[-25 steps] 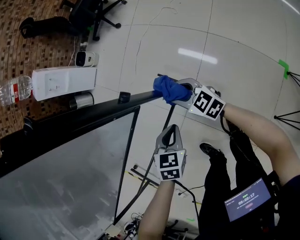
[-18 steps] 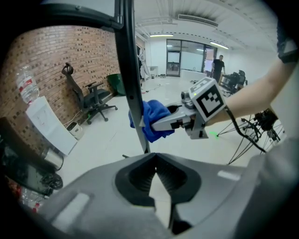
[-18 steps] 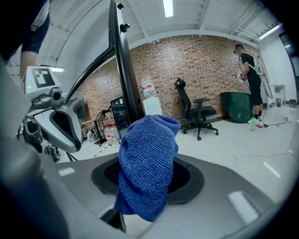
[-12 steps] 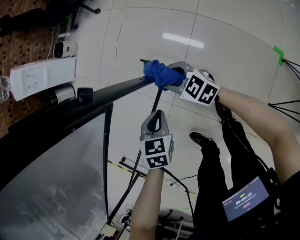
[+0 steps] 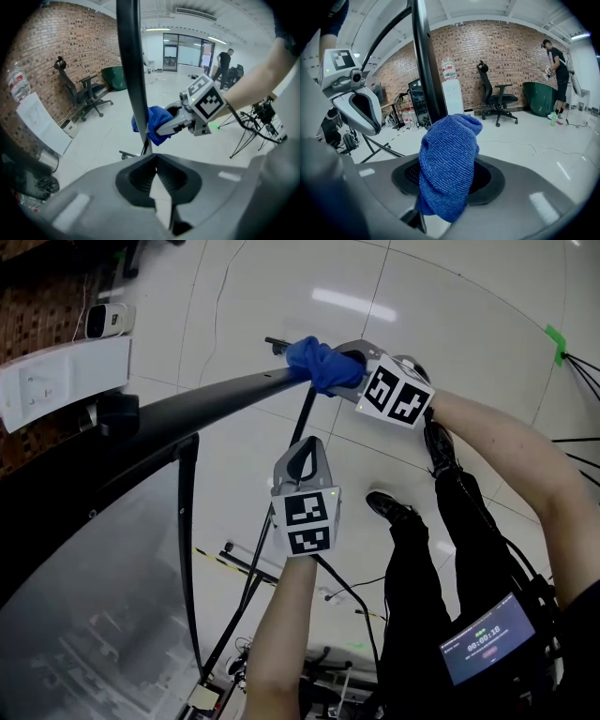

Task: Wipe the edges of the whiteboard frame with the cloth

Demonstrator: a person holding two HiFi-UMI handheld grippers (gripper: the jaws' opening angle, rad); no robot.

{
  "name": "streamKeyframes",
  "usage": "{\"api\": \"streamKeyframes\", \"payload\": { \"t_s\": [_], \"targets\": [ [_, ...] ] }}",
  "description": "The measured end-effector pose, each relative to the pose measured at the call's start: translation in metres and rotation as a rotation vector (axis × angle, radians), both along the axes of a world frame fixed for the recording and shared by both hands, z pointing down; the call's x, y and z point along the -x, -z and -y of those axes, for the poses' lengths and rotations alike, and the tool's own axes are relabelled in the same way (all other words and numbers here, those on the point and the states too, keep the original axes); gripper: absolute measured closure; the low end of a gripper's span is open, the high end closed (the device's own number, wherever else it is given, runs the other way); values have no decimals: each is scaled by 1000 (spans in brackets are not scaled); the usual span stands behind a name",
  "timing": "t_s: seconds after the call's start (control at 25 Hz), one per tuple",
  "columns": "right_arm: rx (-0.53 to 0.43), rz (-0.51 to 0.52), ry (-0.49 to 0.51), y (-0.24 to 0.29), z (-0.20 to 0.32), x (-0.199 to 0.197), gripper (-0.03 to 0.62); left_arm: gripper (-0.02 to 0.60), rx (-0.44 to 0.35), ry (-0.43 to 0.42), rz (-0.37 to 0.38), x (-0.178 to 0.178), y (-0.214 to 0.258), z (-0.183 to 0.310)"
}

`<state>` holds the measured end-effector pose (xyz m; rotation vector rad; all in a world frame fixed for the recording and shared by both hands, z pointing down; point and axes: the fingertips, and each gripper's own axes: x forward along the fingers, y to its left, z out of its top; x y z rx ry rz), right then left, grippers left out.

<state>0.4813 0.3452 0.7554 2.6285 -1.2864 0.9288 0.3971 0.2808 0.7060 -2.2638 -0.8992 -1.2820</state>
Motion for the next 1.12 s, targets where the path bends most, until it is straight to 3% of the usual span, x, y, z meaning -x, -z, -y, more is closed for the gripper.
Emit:
{"api": "streamKeyframes", "payload": {
  "t_s": [0.12, 0.32, 0.48, 0.76, 0.96, 1.12],
  "targets": [
    [45, 10, 18, -14, 0, -2, 391, 578, -8, 9, 2, -5, -10, 8],
    [93, 29, 39, -32, 0, -6, 391, 578, 31, 117, 44, -11, -24, 16],
    [111, 75, 9, -52, 0, -4, 391, 578, 10, 112, 33, -15, -43, 19],
    [180, 178, -13, -74, 0, 27, 393, 578, -21, 171, 49, -10, -72, 23],
    [211, 63, 103, -50, 23, 52, 393, 578, -3, 215, 56, 6, -69, 24],
    [240, -2, 104, -39, 48, 50, 393, 578, 23, 276, 47, 18, -59, 39]
  ]
}}
